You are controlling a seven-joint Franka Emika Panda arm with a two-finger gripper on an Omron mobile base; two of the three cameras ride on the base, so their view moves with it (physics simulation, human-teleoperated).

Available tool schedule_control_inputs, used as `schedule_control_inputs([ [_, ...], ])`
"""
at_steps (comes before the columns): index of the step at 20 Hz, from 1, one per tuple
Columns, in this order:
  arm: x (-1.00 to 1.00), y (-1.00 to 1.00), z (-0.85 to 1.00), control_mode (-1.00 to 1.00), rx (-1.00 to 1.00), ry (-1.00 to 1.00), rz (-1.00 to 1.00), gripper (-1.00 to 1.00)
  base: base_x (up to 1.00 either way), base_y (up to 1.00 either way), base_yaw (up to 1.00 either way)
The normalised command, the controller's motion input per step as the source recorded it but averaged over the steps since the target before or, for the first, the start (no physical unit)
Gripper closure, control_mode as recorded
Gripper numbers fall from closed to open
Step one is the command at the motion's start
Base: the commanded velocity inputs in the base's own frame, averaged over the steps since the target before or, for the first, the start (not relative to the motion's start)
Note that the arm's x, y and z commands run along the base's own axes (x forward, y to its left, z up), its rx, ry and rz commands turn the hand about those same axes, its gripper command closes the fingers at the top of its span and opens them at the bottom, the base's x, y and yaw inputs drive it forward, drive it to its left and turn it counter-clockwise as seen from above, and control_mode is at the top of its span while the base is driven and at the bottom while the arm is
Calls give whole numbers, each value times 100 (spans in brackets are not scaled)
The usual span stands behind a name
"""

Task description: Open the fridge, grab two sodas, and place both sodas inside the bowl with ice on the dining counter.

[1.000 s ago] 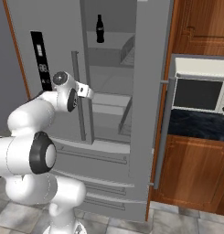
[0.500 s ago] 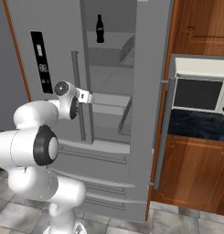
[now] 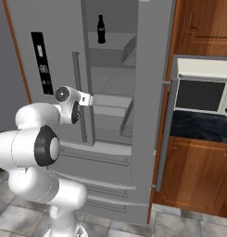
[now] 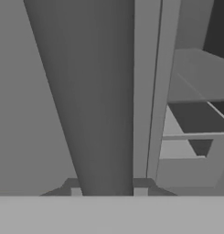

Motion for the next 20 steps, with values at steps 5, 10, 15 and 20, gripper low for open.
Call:
schedule_control_inputs([
  [5, -3, 21, 0, -100, 1, -4, 5, 100, 0, 0, 0],
  [10, -48, 27, 0, -100, 0, -3, 9, 100, 0, 0, 0],
  [15, -60, 47, 0, -100, 0, 0, 8, 100, 0, 0, 0],
  [20, -59, 61, -3, -100, -1, 1, 2, 100, 0, 0, 0],
])
